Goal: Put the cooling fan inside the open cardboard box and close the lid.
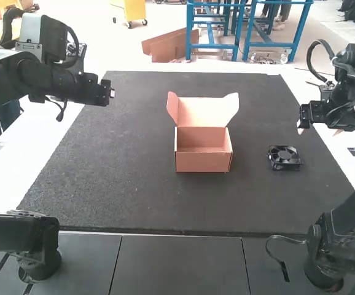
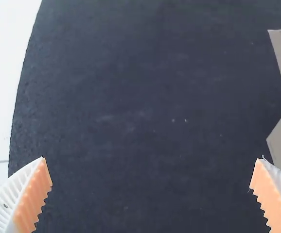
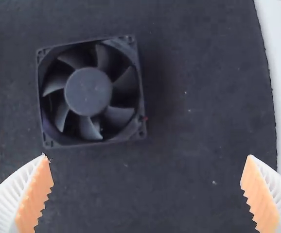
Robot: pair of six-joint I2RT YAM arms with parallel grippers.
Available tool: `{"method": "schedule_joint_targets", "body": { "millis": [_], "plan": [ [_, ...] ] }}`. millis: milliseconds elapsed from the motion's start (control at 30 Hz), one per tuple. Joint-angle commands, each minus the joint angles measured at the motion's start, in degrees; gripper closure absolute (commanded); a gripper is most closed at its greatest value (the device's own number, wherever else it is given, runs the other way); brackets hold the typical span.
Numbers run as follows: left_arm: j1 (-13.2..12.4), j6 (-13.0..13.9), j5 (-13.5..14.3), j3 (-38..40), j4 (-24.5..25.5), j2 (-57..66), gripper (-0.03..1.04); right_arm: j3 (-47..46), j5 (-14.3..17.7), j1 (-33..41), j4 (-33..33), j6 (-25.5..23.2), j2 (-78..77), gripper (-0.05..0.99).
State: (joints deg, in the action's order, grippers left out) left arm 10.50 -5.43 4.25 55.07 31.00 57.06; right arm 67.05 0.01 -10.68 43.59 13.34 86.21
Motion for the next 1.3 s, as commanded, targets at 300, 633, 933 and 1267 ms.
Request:
{"method": "schedule_joint_targets", "body": {
  "millis": [300,633,933,1267],
  "plan": [
    [-0.4,-0.5,-1.8,1.9,-1.0,-0.2,0.04,2.6,0.5,-1.1,-3.1,-1.4,10.9,0.05],
    [-0.5,-0.5,-1.8,2.8,-0.9,0.2,0.04,6.9,2.5,-2.6,-3.1,-1.4,18.3,0.05],
    [-0.5,-0.5,-1.8,2.9,-0.7,0.2,0.04,10.0,1.0,-2.9,-2.5,-1.7,23.6,0.06],
    [-0.5,-1.0,-1.8,3.2,-0.6,0.2,0.04,11.8,1.0,-4.1,-1.5,-1.4,27.7,0.06]
  ]
}}
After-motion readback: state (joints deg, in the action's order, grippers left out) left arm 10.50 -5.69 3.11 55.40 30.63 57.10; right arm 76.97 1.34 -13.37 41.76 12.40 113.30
